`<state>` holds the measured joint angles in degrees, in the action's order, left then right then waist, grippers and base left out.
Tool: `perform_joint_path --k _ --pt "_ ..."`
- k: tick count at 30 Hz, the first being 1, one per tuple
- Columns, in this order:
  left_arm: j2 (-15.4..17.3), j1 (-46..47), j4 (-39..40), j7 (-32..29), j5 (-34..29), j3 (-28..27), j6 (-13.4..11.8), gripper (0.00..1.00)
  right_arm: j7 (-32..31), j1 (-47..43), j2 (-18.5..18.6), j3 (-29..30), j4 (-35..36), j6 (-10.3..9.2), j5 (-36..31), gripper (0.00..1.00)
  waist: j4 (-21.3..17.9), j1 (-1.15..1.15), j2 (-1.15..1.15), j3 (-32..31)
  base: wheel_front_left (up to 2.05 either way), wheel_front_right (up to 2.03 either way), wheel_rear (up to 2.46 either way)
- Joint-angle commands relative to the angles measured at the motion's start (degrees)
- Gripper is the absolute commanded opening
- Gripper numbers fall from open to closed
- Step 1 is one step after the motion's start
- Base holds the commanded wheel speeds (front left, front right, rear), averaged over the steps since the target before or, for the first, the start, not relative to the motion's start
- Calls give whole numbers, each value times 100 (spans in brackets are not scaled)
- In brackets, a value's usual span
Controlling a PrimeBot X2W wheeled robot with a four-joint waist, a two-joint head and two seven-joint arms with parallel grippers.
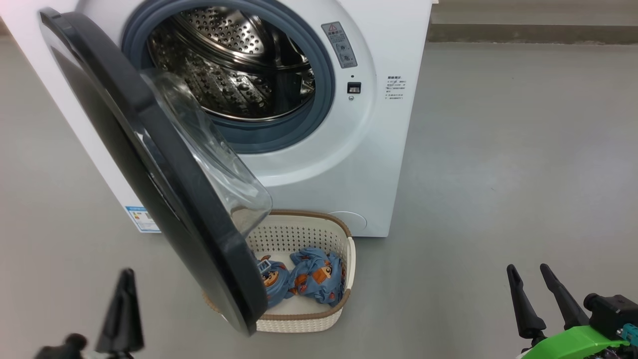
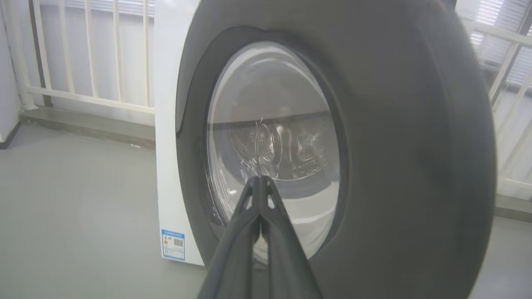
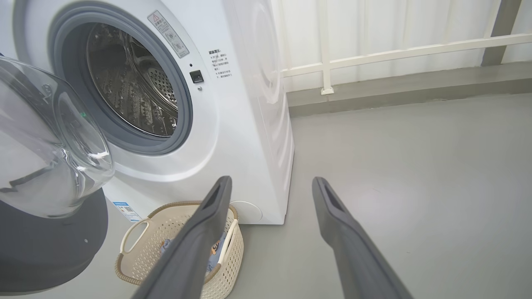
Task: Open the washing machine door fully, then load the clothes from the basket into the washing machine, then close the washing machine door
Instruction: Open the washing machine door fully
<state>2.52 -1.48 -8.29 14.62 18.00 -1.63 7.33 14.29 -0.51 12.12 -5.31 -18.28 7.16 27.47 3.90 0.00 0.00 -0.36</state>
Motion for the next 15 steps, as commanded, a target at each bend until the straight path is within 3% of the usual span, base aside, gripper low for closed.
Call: perform_joint_path --k 1,8,15 --pt "40 225 456 38 9 -288 -49 0 71 90 103 -79 150 33 -89 100 6 0 0 2 0 0 0" --pt "37 228 1883 38 25 -99 -276 0 71 73 121 -28 205 33 -70 100 56 0 0 12 0 0 0" --pt "37 262 2741 5 -90 1158 -358 0 71 76 131 -3 260 33 -82 100 83 0 0 18 0 0 0"
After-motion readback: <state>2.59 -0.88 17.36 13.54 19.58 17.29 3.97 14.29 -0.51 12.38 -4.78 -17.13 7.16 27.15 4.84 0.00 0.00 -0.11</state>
